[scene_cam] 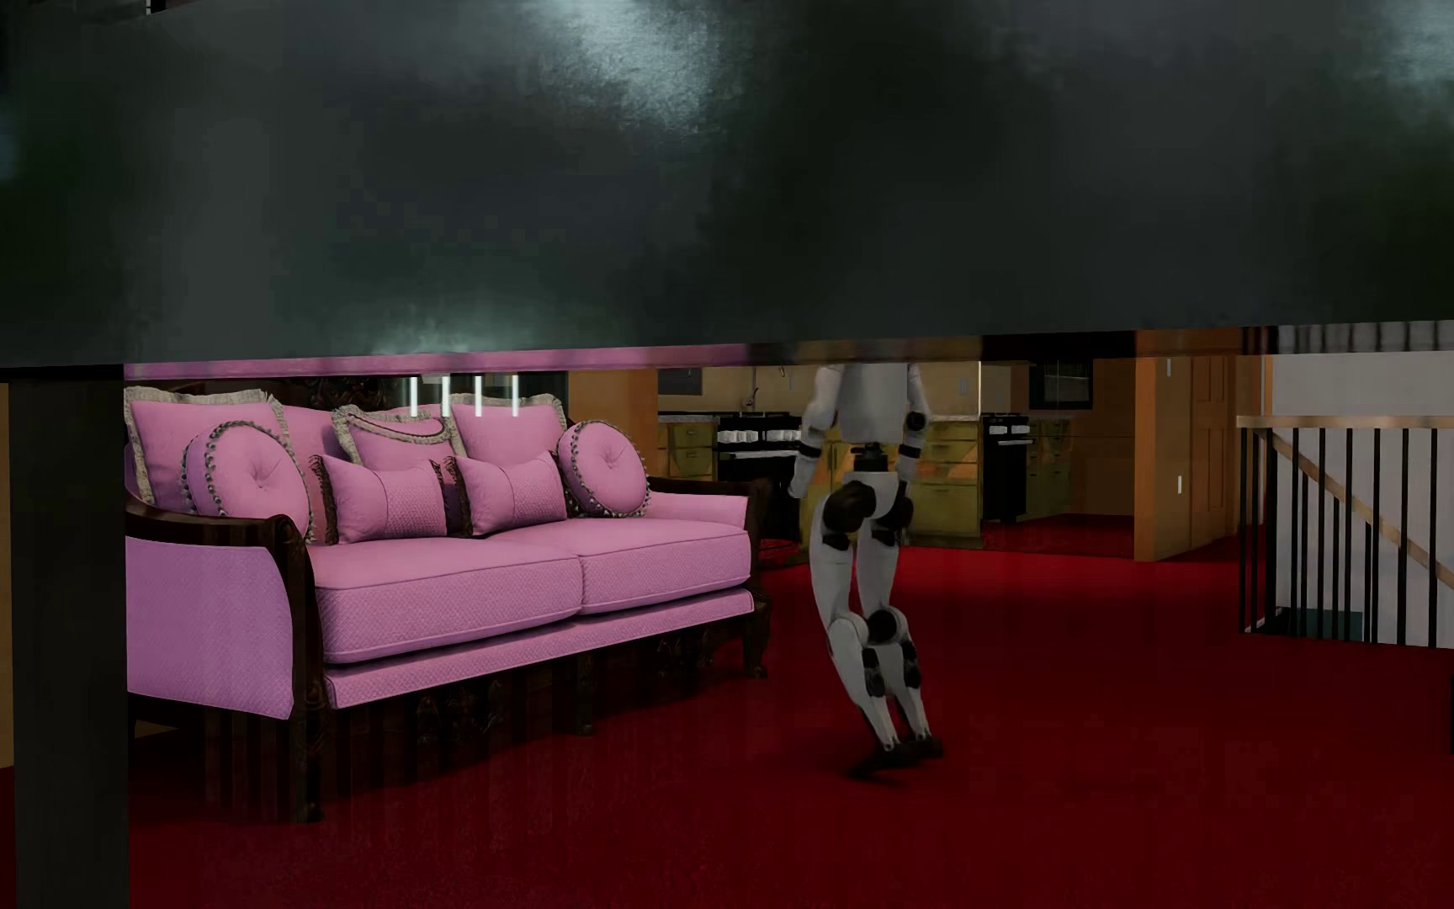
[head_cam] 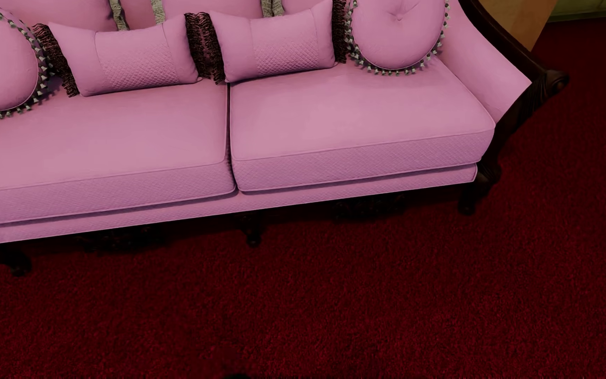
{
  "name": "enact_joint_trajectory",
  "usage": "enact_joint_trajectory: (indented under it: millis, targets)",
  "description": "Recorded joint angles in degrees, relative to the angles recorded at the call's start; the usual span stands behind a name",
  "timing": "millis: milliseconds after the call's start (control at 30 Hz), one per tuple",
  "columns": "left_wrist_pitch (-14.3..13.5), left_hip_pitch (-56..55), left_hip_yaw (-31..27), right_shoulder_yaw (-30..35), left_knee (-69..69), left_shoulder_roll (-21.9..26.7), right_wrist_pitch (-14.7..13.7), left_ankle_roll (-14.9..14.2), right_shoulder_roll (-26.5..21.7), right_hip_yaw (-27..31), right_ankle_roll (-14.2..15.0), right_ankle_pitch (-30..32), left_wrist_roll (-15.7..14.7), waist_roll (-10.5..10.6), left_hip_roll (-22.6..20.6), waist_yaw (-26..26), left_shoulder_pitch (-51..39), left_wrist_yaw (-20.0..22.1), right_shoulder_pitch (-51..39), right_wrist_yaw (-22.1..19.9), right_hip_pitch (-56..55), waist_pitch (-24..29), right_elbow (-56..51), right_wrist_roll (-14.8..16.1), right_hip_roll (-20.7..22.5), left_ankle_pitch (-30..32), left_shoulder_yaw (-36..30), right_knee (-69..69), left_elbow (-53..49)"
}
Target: Approach the light pink sofa
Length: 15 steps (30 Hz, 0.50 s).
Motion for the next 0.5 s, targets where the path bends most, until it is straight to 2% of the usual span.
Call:
enact_joint_trajectory:
  millis: [33, 67, 267, 367, 500]
  targets:
    - [0.0, -0.3, 0.0, -1.2, 0.3, 0.2, 0.0, 0.0, -0.1, 0.0, 0.0, 0.0, 0.0, -0.3, 0.1, -0.7, 0.3, 0.0, -1.4, 0.0, 0.5, 0.2, -0.5, 0.0, 0.1, 0.1, -6.5, 0.1, 0.5]
    - [0.0, -0.4, 0.0, -2.7, 0.4, 0.8, 0.0, 0.0, -0.2, 0.0, 0.0, 0.0, 0.0, -0.7, 0.2, -1.1, 0.9, 0.0, -2.5, 0.0, 0.8, 0.4, -1.6, 0.0, 0.1, -0.2, -9.3, 0.2, -0.2]
    - [0.0, 0.2, 0.0, -7.6, 0.0, 3.7, 0.0, 0.0, 1.9, 0.0, 0.0, -1.1, 0.0, -1.9, 0.2, 2.3, 2.7, 0.0, -4.0, 0.0, 2.0, -0.8, -9.3, 0.0, 0.2, -1.0, 7.0, -3.1, -1.5]
    - [0.0, -0.5, 0.0, -3.3, 0.6, 4.1, 0.0, 0.0, 3.4, 0.0, 0.0, -1.1, 0.0, -2.3, 0.1, 3.6, 0.8, 0.0, -5.1, 0.0, 2.1, -1.2, -10.0, 0.0, -0.1, -1.0, 10.6, -3.7, 1.3]
    - [0.0, -1.0, 0.0, 5.5, 1.5, 4.2, 0.0, 0.0, 4.1, 0.0, 0.0, -1.4, 0.0, -2.1, -0.1, 2.9, 0.7, 0.0, -4.9, 0.0, 2.7, -1.4, -11.0, 0.0, -0.2, -1.3, 8.0, -4.3, 1.2]
